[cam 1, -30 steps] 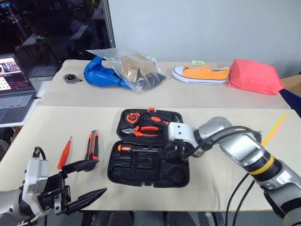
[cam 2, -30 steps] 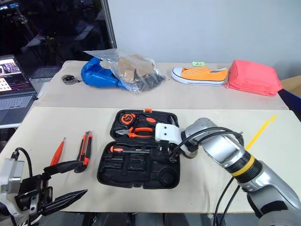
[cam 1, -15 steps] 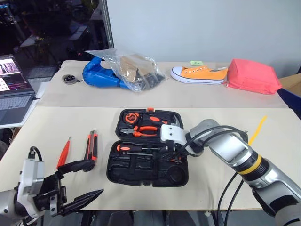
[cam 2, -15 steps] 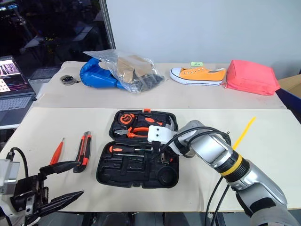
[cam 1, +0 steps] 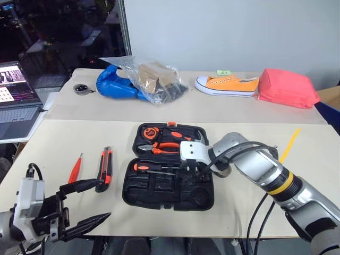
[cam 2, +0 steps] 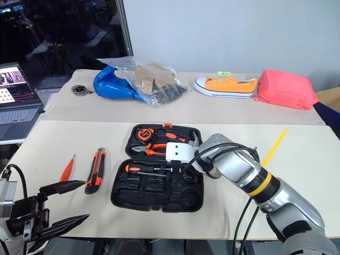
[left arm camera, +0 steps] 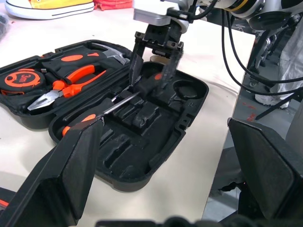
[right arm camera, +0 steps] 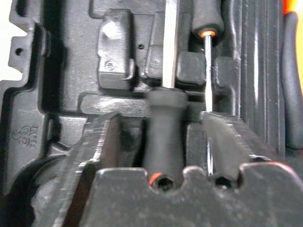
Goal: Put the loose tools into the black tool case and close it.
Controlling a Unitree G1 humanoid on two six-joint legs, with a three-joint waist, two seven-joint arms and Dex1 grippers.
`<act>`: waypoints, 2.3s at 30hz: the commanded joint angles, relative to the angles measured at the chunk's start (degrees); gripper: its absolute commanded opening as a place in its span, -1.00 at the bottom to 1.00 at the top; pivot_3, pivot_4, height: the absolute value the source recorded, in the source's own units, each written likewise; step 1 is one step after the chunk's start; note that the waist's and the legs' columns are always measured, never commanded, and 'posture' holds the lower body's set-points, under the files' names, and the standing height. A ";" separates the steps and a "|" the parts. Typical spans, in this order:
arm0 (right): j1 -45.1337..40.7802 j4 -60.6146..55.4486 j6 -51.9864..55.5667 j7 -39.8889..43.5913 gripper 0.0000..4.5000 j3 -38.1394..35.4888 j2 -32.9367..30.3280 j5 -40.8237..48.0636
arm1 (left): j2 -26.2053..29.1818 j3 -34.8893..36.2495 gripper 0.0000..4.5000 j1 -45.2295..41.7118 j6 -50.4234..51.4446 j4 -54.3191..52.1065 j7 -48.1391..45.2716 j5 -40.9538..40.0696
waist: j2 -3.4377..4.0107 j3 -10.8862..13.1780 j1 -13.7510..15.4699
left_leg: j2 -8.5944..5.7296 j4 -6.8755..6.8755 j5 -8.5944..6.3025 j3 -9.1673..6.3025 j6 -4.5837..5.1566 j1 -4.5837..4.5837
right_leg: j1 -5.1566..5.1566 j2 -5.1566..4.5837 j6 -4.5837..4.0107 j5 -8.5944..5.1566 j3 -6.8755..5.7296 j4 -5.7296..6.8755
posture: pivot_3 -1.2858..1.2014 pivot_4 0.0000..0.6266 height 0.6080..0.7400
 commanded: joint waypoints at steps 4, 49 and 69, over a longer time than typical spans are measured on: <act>4.66 -3.30 1.22 -1.03 0.12 -12.97 0.72 7.93 | -0.25 0.00 1.00 -0.15 -1.09 -0.15 0.18 0.05 | -0.02 0.00 -0.44 | 0.03 -0.05 0.00 -0.01 0.00 -0.04 | -0.08 0.08 0.04 0.03 0.00 0.01 | 0.03 -0.52 1.00; 20.68 -7.67 -23.54 2.05 0.90 -33.36 2.09 31.07 | -4.93 -2.70 1.00 -17.64 35.70 2.40 59.30 8.18 | -0.45 -0.08 -0.32 | 0.06 -0.18 -0.03 -0.48 -0.03 0.51 | 0.59 0.17 0.15 0.01 0.08 0.02 | 0.03 -0.52 1.00; 27.15 -9.06 -28.33 3.56 1.00 -35.33 0.09 27.33 | -3.51 -8.93 -0.52 -22.90 33.38 12.59 53.53 14.85 | -0.27 -0.02 0.66 | -0.02 -0.23 -0.03 -0.34 -0.04 0.20 | 0.18 -0.08 0.16 0.04 0.15 0.01 | 0.03 -0.52 1.00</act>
